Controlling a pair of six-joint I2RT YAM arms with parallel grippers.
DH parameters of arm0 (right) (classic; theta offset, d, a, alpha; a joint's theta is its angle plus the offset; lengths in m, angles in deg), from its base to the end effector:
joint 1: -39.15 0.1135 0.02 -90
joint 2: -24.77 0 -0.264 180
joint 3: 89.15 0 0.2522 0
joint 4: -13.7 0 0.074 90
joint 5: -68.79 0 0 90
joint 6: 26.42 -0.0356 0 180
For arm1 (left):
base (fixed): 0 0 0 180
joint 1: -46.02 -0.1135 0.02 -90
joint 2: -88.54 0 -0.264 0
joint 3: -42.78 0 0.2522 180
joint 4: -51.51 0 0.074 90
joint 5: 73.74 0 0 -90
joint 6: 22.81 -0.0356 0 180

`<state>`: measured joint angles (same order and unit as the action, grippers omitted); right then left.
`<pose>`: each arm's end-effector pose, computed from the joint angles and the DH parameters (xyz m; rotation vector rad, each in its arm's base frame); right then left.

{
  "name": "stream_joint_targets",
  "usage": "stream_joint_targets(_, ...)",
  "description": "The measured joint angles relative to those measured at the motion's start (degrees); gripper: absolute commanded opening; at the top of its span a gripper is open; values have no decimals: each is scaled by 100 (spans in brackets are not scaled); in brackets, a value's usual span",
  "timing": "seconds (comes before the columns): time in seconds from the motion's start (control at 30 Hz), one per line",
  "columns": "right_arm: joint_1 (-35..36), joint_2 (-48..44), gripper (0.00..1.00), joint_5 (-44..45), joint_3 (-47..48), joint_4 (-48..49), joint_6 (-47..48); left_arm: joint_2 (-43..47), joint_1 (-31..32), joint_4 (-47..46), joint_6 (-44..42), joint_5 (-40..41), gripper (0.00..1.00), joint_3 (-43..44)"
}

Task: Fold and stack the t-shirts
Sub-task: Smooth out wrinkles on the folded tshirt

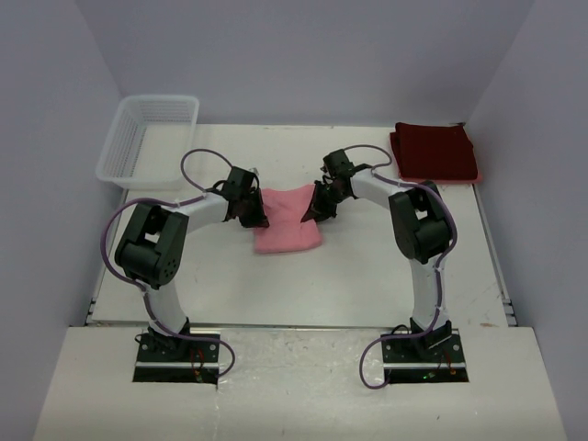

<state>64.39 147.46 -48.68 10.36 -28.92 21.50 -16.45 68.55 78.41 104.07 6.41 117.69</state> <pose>0.3889 0.2015 0.1401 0.2752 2.8998 0.9374 0.3357 -0.1458 0.1507 -0.2651 2.6505 -0.5904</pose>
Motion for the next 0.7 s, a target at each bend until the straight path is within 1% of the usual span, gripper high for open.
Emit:
stream_joint_targets(0.23, 22, 2, 0, 243, 166, -153, 245, -24, 0, -52, 0, -92, 0, 0)
stream_joint_targets(0.7, 22, 79, 0, 267, 278, -238, 433, -42, 0, -83, -2, -155, 0, 0)
